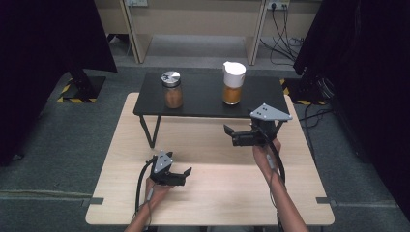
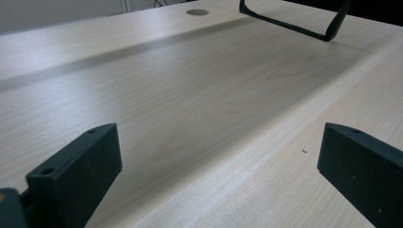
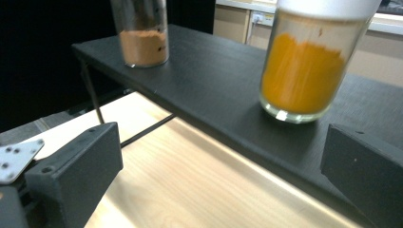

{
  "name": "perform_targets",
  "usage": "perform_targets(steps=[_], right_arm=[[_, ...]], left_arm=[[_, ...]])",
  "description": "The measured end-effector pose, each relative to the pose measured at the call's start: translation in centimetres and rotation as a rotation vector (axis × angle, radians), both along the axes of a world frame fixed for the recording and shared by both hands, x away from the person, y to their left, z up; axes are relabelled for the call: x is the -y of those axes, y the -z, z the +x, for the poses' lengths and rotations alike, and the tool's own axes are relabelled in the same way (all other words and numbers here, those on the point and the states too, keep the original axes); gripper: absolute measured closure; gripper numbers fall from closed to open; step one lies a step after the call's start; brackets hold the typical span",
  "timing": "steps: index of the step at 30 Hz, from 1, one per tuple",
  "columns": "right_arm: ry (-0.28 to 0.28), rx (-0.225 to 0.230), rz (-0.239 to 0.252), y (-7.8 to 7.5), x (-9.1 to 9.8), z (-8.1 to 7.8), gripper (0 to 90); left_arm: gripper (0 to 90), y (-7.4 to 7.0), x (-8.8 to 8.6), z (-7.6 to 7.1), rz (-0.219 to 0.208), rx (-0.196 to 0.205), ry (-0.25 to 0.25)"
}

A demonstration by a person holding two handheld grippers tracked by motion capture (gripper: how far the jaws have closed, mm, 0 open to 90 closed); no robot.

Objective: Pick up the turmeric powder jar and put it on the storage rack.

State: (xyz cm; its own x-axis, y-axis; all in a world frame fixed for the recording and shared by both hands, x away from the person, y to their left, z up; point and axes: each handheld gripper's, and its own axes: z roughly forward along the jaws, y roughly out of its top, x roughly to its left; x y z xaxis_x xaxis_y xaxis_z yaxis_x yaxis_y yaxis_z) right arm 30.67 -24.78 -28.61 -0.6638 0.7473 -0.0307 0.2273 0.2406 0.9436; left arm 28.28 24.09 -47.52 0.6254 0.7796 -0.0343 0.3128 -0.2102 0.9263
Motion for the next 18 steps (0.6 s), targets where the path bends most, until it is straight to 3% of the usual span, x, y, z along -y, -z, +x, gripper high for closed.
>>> perform_targets(steps=[5,12,18], right_arm=[[-0.006,0.003,-0.023,1.7,0.2,-0.9,0.2],[-0.002,-0.028,-0.043,5.1,0.4,-1.1,0.3],[-0.005,-0.073,-0.019,8.1,0.9,-0.9,0.3]], left_arm=[[0.0,0.0,0.0,0.0,-0.004,-0.001,-0.001],[0.0,0.0,-0.1,0.1,-0.004,-0.002,0.003],[0.0,0.0,-0.2,0.1,-0.006,-0.003,0.003]])
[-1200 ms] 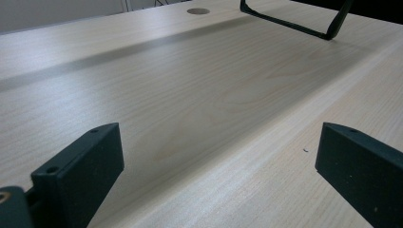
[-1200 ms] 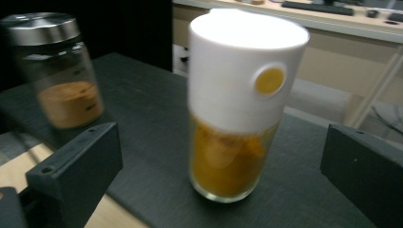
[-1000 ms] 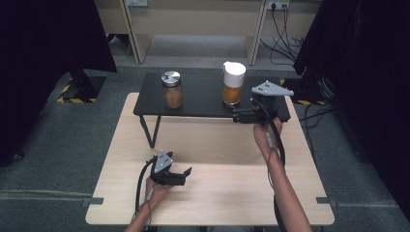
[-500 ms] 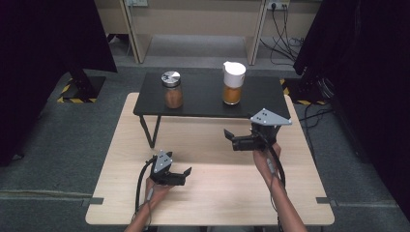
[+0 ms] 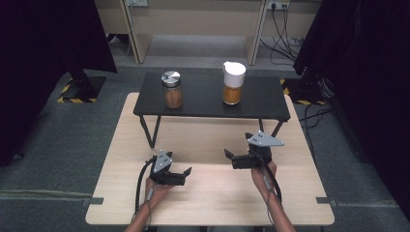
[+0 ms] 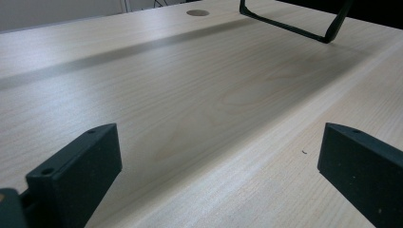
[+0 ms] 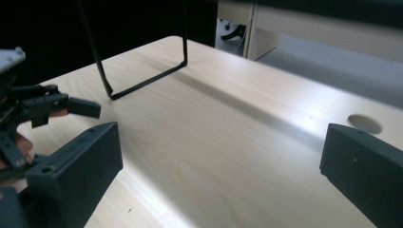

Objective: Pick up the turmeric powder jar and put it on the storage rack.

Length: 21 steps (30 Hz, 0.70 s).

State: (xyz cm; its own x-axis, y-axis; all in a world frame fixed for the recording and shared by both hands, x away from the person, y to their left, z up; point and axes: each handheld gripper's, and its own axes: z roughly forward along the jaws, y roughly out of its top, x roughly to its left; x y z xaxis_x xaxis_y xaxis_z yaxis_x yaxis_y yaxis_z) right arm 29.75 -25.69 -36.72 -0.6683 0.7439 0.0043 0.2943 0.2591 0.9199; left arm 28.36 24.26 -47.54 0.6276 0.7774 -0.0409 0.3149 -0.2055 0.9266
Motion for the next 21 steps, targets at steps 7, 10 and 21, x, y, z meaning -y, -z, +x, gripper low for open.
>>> perform_targets(steps=[7,10,21], right_arm=[[0.001,-0.039,0.016,3.1,0.5,-0.1,0.4],[0.002,-0.059,0.032,4.3,0.8,-0.1,0.4],[0.018,-0.082,0.043,7.4,1.2,-0.3,0.5]], left_arm=[[0.3,0.0,0.0,0.0,0.0,-0.001,0.0],[0.2,0.0,0.0,0.0,-0.001,-0.001,-0.001],[0.1,0.0,0.0,0.0,-0.003,-0.005,-0.007]])
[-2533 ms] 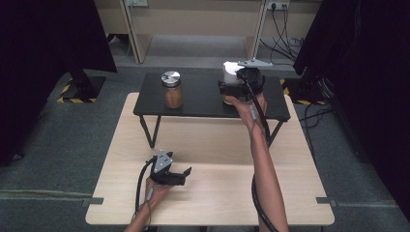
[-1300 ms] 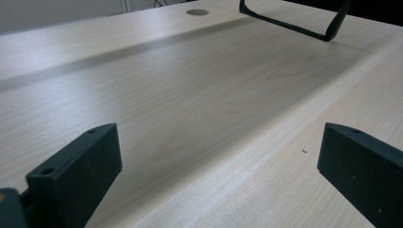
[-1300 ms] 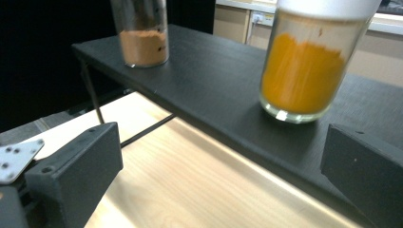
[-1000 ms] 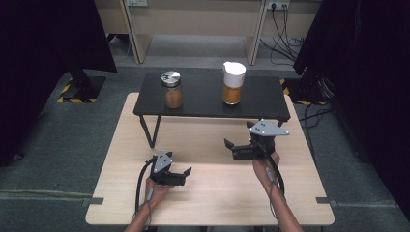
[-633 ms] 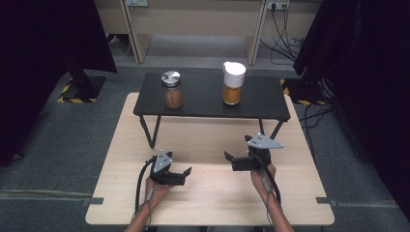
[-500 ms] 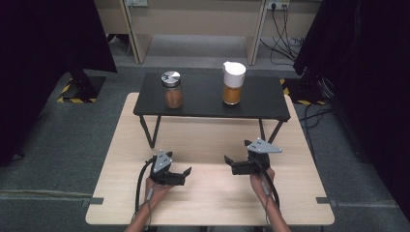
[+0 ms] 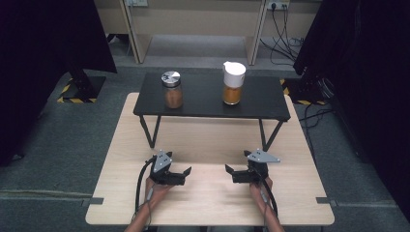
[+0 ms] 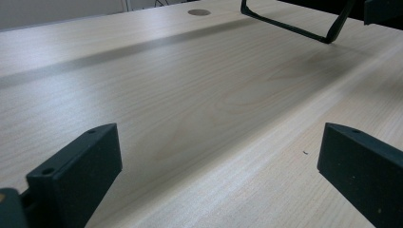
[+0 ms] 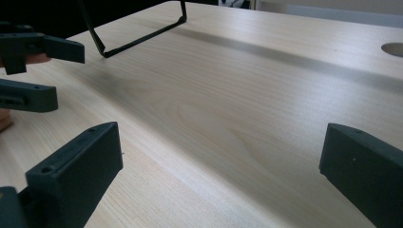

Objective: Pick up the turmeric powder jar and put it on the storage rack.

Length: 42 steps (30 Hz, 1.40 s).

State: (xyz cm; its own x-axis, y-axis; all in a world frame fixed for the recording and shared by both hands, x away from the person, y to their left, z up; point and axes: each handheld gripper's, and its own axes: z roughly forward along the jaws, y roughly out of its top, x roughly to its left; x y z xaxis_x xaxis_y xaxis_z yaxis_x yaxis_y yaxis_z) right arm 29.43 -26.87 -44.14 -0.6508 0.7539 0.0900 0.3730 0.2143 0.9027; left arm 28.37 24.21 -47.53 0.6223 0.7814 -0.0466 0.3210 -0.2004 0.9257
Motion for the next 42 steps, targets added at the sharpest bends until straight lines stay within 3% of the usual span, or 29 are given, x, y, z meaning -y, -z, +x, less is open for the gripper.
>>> perform_targets(steps=[18,26,32,42], right_arm=[[0.003,-0.038,-0.001,1.8,0.1,0.4,0.7],[0.004,-0.032,0.006,1.9,0.2,0.2,0.8],[0.0,-0.022,-0.027,1.7,-0.3,0.1,0.8],[-0.001,-0.024,-0.031,1.7,-0.3,0.1,0.8]], left_arm=[[0.1,0.0,-0.1,0.1,-0.006,-0.007,-0.004],[0.4,0.0,-0.2,0.1,-0.015,-0.014,-0.011],[0.3,0.0,-0.1,0.1,-0.012,-0.01,-0.013],[0.6,0.0,0.0,0.0,-0.009,-0.01,-0.016]])
